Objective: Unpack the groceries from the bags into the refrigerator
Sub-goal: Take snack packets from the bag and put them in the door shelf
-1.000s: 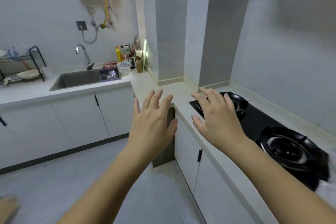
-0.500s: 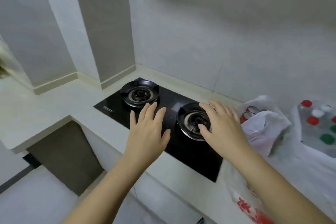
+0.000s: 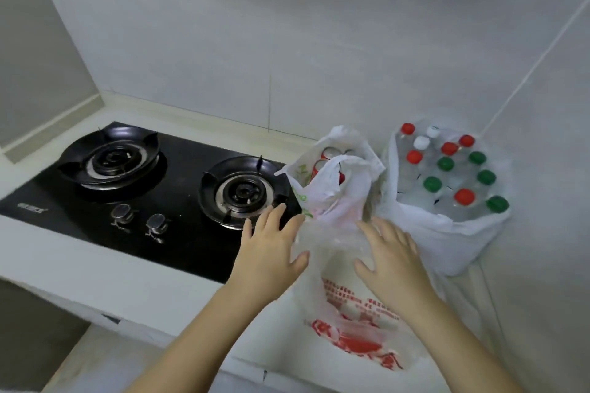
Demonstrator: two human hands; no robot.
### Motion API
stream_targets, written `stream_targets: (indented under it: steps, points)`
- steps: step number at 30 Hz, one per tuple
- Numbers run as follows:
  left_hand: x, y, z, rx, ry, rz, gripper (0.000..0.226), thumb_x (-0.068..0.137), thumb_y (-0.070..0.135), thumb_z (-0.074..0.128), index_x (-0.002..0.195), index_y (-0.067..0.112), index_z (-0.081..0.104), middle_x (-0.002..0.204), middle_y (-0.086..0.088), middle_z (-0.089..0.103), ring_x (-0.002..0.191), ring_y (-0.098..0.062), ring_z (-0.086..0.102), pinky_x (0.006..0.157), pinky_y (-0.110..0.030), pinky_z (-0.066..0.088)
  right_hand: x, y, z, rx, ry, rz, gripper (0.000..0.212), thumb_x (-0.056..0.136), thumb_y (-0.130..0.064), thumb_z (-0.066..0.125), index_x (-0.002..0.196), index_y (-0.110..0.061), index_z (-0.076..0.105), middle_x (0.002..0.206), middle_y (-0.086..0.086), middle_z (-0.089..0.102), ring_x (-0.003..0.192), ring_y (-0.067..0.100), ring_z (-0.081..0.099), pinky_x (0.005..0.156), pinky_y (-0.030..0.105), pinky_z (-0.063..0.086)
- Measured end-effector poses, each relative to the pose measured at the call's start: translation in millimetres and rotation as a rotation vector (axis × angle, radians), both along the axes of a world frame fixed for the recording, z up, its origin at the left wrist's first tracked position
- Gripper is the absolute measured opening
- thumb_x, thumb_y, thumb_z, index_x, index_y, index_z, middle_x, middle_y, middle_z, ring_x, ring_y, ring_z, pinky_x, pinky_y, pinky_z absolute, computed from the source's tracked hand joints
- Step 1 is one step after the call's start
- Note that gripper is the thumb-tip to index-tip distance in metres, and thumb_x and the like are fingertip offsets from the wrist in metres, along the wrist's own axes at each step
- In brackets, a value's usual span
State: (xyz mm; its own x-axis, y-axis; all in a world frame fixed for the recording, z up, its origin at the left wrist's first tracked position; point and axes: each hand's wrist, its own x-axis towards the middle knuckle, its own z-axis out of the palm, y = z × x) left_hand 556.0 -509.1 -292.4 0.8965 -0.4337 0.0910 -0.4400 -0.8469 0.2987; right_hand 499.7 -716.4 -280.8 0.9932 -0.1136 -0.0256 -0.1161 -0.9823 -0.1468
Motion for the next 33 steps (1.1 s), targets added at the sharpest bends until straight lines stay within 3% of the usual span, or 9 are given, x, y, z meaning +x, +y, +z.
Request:
stream_targets:
  steps: [4, 9, 14, 18, 23, 26, 29, 33]
  points:
    - [0, -33, -21, 0.101, 0.137, -0.048, 0.080, 0.086, 0.062, 0.052, 0.150, 0.043, 0.010, 0.163, -0.002, -0.007, 0.149, -0.026, -0.010, 0.119, -0.054, 0.006, 1, -40, -20, -0.006, 0.237, 0.008, 0.082, 0.090, -0.052, 0.056, 0.153, -0.039, 0.005, 0.164, -0.001, 0.000, 0.151, 0.028, -0.004, 0.120, 0.049, 0.007]
    - [2, -55, -60, 0.286, 0.337, -0.124, 0.120, 0.068, 0.073, 0.066, 0.152, 0.037, -0.012, 0.156, -0.003, -0.033, 0.143, -0.030, -0.030, 0.117, -0.057, -0.006, 6, -77, -53, 0.027, 0.530, 0.023, 0.117, 0.071, -0.061, 0.071, 0.150, -0.048, -0.014, 0.161, -0.004, -0.024, 0.147, 0.032, -0.023, 0.116, 0.063, -0.001]
    - [1, -69, -98, 0.455, 0.428, -0.159, 0.136, 0.063, 0.067, 0.076, 0.150, 0.033, -0.023, 0.153, -0.009, -0.038, 0.140, -0.035, -0.034, 0.116, -0.060, -0.007, 5, -89, -88, 0.103, 0.772, 0.070, 0.143, 0.055, -0.065, 0.083, 0.144, -0.050, -0.027, 0.154, -0.003, -0.039, 0.140, 0.032, -0.037, 0.110, 0.071, -0.008]
    - [3, -78, -125, 0.522, 0.445, -0.161, 0.138, 0.063, 0.066, 0.077, 0.148, 0.032, -0.026, 0.153, -0.011, -0.037, 0.142, -0.038, -0.029, 0.116, -0.060, -0.005, -1, -86, -120, 0.104, 0.823, 0.083, 0.147, 0.052, -0.062, 0.085, 0.143, -0.048, -0.030, 0.148, -0.001, -0.046, 0.136, 0.033, -0.041, 0.108, 0.073, -0.009]
    - [1, -84, -147, 0.483, 0.419, -0.119, 0.120, 0.072, 0.058, 0.074, 0.151, 0.036, -0.015, 0.160, -0.009, -0.021, 0.148, -0.036, -0.009, 0.118, -0.052, 0.011, -6, -84, -156, 0.063, 0.682, 0.062, 0.137, 0.062, -0.055, 0.084, 0.148, -0.045, -0.024, 0.150, 0.001, -0.044, 0.141, 0.034, -0.034, 0.112, 0.070, -0.002]
    - [1, -83, -150, 0.413, 0.362, -0.075, 0.089, 0.080, 0.036, 0.071, 0.148, 0.039, 0.013, 0.156, -0.004, 0.010, 0.140, -0.030, 0.020, 0.107, -0.042, 0.033, -2, -83, -159, 0.067, 0.628, 0.041, 0.124, 0.065, -0.053, 0.083, 0.152, -0.045, -0.004, 0.160, -0.003, -0.027, 0.148, 0.033, -0.018, 0.114, 0.063, 0.010]
    - [0, -87, -152, 0.280, 0.330, -0.008, 0.048, 0.089, 0.009, 0.050, 0.133, 0.026, 0.043, 0.135, -0.002, 0.035, 0.116, -0.025, 0.040, 0.086, -0.034, 0.047, 3, -81, -158, 0.087, 0.471, 0.024, 0.082, 0.075, -0.046, 0.078, 0.142, -0.042, 0.031, 0.149, -0.004, 0.018, 0.138, 0.025, 0.021, 0.103, 0.044, 0.036]
    - [-2, -89, -156, 0.158, 0.405, 0.061, 0.015, 0.096, 0.015, 0.044, 0.106, 0.016, 0.054, 0.105, -0.003, 0.048, 0.092, -0.029, 0.057, 0.065, -0.035, 0.043, 2, -74, -165, 0.260, 0.342, -0.029, 0.026, 0.087, -0.026, 0.068, 0.107, -0.029, 0.051, 0.116, -0.008, 0.043, 0.105, 0.015, 0.050, 0.078, 0.032, 0.047]
